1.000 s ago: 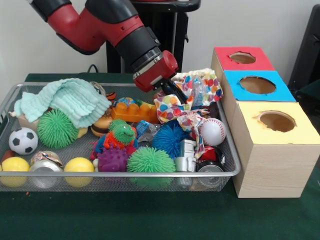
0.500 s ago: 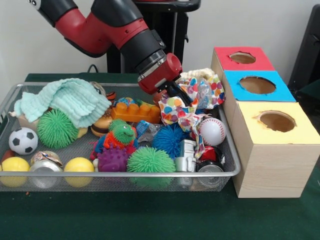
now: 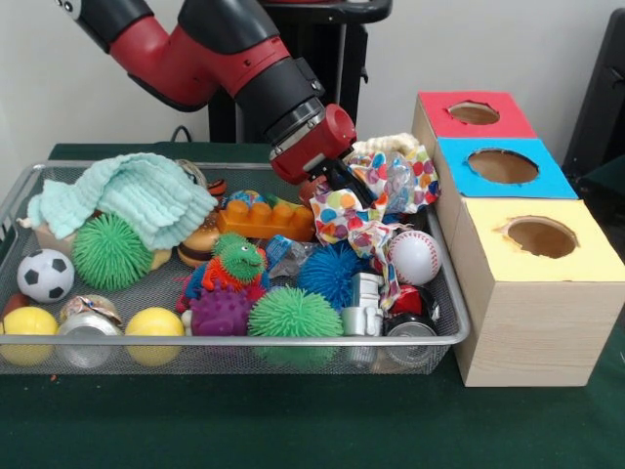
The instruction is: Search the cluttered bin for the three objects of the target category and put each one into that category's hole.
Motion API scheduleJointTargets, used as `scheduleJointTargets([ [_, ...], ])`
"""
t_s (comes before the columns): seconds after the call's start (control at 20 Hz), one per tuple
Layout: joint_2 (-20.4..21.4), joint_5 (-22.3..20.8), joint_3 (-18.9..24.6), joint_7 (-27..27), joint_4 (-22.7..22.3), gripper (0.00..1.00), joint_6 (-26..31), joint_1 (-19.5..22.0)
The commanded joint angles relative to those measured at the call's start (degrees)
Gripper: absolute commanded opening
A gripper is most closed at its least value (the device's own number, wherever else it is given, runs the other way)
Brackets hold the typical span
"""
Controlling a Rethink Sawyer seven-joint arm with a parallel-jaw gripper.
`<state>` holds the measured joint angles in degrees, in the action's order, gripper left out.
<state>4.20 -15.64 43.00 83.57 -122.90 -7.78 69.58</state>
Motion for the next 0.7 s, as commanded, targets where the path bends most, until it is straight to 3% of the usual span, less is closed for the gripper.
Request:
scheduleJointTargets([
  [0.05,-3.6,4.7,0.8,15.3,0.1,0.00,0.9,-1.4],
  [0.7,-3.0,6.7,1.9,16.9,-4.5,0.00,-0.5,-2.9],
])
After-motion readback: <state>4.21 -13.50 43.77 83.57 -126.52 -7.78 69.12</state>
